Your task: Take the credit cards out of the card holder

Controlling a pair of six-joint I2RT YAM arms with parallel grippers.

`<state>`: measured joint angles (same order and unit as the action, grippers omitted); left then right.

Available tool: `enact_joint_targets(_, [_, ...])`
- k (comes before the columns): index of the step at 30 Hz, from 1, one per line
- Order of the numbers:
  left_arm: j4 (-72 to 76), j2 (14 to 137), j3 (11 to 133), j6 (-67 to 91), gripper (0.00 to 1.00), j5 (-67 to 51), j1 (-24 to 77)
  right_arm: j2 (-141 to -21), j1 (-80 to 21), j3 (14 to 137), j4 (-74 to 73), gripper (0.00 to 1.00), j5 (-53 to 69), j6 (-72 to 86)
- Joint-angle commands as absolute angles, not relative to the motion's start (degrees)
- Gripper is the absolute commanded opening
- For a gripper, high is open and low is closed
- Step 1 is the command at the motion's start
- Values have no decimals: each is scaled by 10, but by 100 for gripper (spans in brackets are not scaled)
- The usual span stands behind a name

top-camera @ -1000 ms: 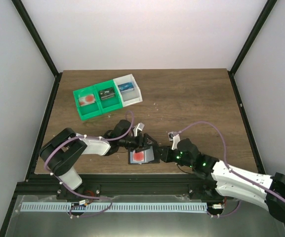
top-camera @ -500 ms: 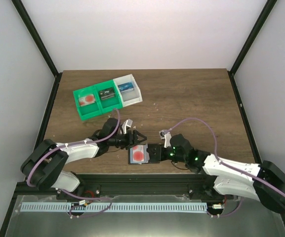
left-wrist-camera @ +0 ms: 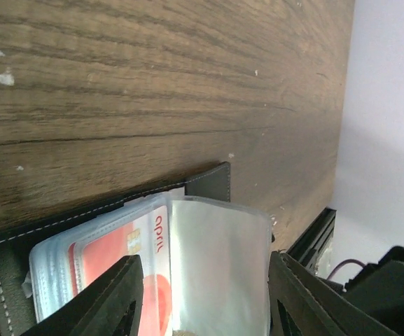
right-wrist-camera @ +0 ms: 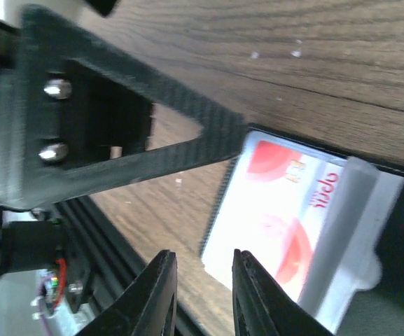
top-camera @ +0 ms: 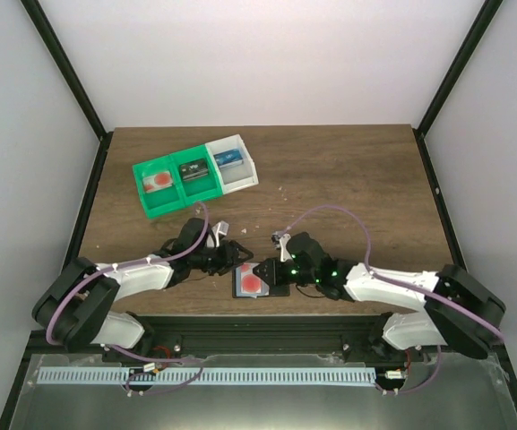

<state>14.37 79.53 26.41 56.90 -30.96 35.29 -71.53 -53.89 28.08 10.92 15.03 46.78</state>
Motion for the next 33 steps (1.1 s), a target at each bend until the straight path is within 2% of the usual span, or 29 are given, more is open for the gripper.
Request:
enact_joint_targets(1, [128,796,258,556,50,-308,350,-765,-543,339,3,23,106,432])
enact_joint_targets(10, [123,796,242,535,40,-304,350,-799,-523,301,14,20,111,438])
enact_joint_targets(17, [102,797,242,511,26,-295,351,-830,-512,276,73,16,161,467])
enact_joint_targets(25, [76,796,243,477,13,-287,351,-846,-502,269,132,15,196,508])
enact_joint_targets(33, [106,816,222,486,9,-300,351,-865,-494,265,174,15,211,540])
